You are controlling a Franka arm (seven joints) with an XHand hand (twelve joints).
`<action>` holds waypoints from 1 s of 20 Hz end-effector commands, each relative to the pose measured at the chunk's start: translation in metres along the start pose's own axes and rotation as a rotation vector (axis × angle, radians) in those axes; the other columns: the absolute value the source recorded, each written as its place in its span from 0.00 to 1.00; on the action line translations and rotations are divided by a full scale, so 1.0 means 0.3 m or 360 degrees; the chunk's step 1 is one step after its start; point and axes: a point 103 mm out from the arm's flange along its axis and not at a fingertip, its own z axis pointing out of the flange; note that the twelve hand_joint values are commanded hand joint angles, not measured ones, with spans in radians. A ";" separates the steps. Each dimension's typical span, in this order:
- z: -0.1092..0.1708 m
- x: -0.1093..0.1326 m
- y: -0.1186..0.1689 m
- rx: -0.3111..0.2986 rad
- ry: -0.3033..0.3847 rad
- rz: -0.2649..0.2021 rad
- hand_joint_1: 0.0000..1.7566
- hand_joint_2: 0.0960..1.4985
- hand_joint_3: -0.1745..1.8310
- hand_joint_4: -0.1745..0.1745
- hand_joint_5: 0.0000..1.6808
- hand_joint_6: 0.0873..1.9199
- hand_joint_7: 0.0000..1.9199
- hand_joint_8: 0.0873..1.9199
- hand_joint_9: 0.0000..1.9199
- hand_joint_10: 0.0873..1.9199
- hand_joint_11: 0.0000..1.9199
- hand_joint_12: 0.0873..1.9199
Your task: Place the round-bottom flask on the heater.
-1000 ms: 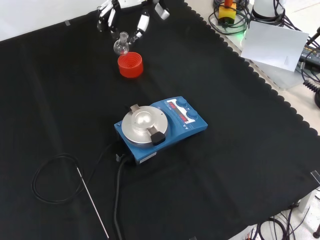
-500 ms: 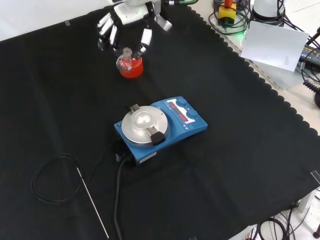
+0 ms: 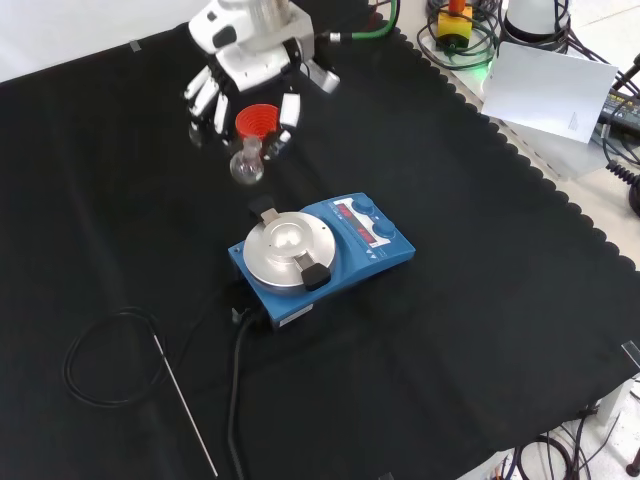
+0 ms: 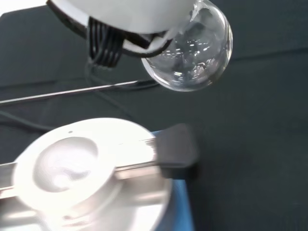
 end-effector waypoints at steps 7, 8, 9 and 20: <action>0.076 0.189 -0.004 0.0117 -0.0006 -0.0134 0.65 0.37 0.49 0.63 0.70 0.45 0.24 0.33 0.35 0.28 0.21 0.68; 0.078 0.193 -0.006 0.0119 -0.0009 -0.0140 0.65 0.37 0.49 0.63 0.70 0.45 0.24 0.33 0.35 0.28 0.21 0.68; 0.082 0.198 -0.008 0.0124 -0.0006 -0.0142 0.64 0.37 0.49 0.63 0.70 0.45 0.24 0.33 0.35 0.28 0.21 0.68; 0.133 0.217 -0.002 0.0179 0.0008 -0.0161 0.64 0.37 0.49 0.64 0.70 0.45 0.24 0.33 0.35 0.28 0.21 0.68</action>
